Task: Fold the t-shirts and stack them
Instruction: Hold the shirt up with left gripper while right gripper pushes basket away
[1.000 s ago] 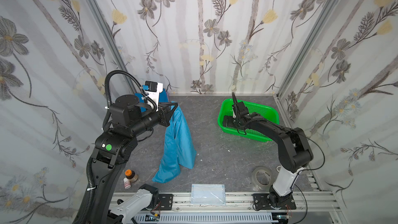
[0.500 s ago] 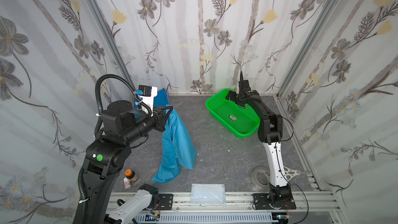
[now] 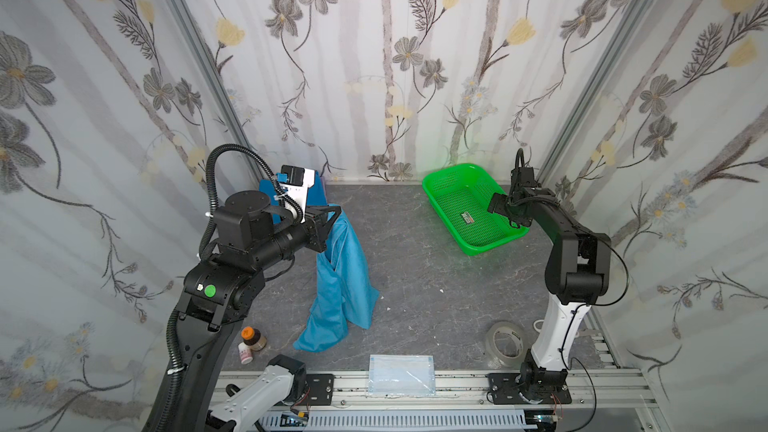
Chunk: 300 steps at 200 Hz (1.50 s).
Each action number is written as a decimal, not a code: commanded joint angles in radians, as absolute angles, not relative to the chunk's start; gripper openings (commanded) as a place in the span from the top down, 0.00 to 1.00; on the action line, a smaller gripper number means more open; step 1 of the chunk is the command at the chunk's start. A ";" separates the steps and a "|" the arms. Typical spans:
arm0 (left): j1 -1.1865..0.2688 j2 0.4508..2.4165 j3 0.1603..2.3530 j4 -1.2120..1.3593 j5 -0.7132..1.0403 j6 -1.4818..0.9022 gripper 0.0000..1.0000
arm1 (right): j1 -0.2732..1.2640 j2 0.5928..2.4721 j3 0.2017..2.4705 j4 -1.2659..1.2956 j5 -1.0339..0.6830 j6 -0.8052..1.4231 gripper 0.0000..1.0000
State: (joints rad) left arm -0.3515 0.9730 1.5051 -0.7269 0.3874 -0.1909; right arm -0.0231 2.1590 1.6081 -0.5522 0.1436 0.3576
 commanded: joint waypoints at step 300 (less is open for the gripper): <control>-0.351 0.946 1.430 -0.635 0.458 -0.238 1.00 | 0.382 1.953 1.281 -0.451 0.144 0.276 0.00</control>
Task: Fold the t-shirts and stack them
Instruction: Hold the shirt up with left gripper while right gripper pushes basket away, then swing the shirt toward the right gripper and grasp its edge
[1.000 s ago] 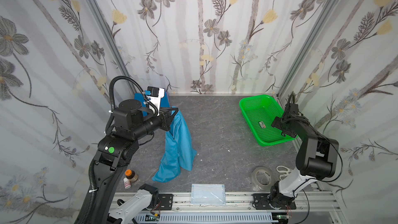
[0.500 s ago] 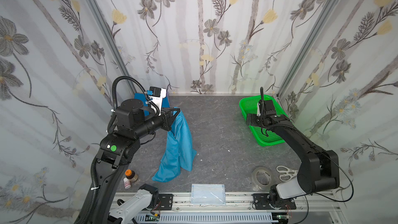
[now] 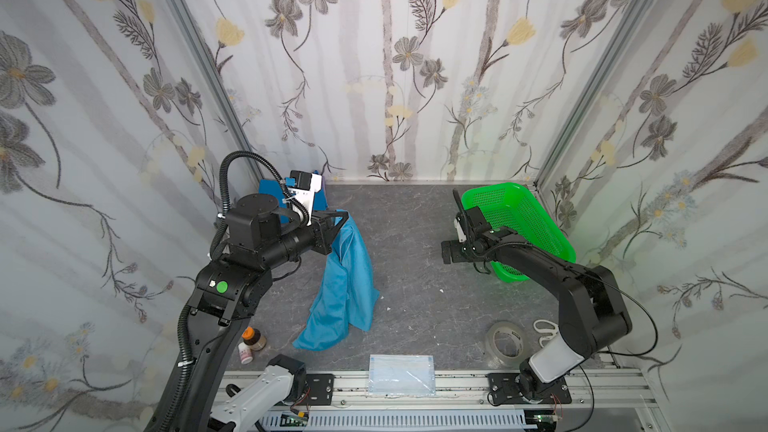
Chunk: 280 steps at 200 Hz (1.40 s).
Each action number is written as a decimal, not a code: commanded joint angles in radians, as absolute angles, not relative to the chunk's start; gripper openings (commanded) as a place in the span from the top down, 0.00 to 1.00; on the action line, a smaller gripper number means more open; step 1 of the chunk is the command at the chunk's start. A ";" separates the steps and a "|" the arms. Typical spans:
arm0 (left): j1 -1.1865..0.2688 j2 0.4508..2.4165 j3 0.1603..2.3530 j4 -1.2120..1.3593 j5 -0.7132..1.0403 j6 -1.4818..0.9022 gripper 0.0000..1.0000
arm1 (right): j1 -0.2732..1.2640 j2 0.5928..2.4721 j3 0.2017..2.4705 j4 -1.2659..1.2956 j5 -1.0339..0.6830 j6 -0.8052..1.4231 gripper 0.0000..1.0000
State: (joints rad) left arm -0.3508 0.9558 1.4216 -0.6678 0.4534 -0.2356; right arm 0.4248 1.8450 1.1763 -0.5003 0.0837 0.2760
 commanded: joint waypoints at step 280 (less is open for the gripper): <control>-0.372 1.369 1.779 -0.046 0.753 -0.627 1.00 | 0.661 1.054 0.948 0.008 -0.133 0.110 0.08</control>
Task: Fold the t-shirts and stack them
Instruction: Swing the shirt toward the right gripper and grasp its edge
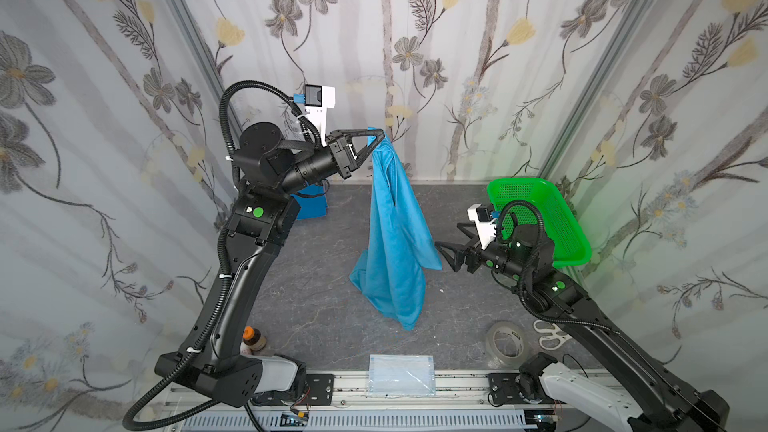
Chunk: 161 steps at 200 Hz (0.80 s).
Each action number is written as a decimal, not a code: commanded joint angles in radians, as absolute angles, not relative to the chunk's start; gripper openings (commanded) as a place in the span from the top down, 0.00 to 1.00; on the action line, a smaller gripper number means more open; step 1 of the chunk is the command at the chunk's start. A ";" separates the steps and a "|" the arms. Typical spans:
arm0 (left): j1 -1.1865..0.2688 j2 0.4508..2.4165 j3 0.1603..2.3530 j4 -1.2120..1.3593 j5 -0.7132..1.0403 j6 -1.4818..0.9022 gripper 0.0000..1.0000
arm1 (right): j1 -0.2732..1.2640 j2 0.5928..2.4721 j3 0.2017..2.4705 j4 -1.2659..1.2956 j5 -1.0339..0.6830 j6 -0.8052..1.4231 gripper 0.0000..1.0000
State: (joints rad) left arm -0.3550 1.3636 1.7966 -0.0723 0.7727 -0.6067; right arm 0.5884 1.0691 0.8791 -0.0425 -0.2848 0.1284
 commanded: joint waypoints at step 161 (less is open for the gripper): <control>-0.469 1.183 1.387 -0.179 0.524 -0.603 1.00 | 0.936 1.439 1.322 0.039 0.090 0.005 0.44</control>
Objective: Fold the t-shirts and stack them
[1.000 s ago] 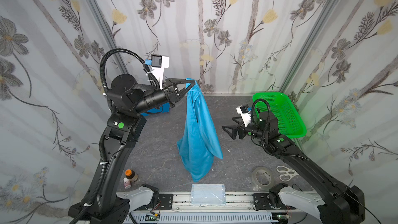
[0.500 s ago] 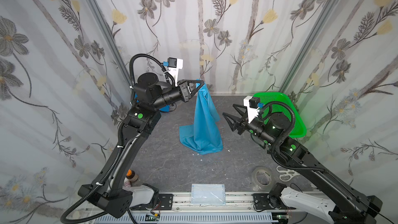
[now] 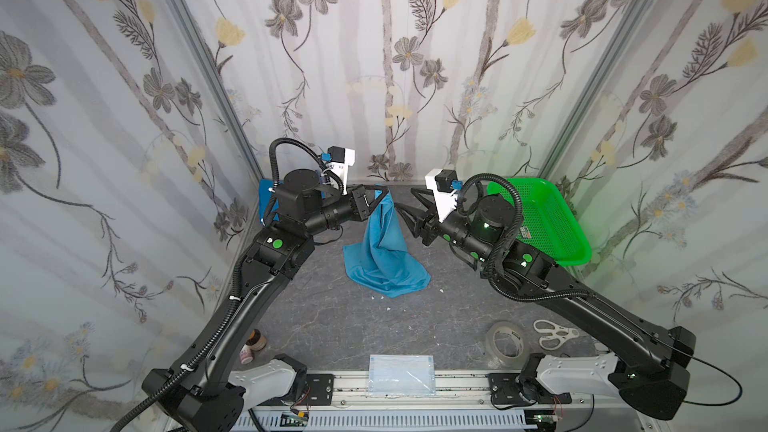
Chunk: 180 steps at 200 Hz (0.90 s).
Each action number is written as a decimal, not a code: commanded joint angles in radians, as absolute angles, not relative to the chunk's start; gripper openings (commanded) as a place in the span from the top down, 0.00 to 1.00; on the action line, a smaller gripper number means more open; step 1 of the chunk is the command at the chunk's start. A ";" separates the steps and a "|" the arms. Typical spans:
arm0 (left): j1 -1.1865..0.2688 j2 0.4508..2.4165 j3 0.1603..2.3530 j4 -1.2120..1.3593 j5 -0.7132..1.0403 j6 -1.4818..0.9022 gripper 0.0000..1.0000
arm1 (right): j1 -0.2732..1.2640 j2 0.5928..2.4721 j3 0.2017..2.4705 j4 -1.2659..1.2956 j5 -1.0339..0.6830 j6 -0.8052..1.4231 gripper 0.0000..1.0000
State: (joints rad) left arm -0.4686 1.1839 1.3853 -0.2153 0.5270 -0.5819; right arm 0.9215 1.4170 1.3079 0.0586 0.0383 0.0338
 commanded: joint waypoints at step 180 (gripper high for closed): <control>-0.154 1.021 1.481 -0.430 0.584 -0.506 0.00 | 0.929 1.532 1.729 -0.299 0.180 -0.107 1.00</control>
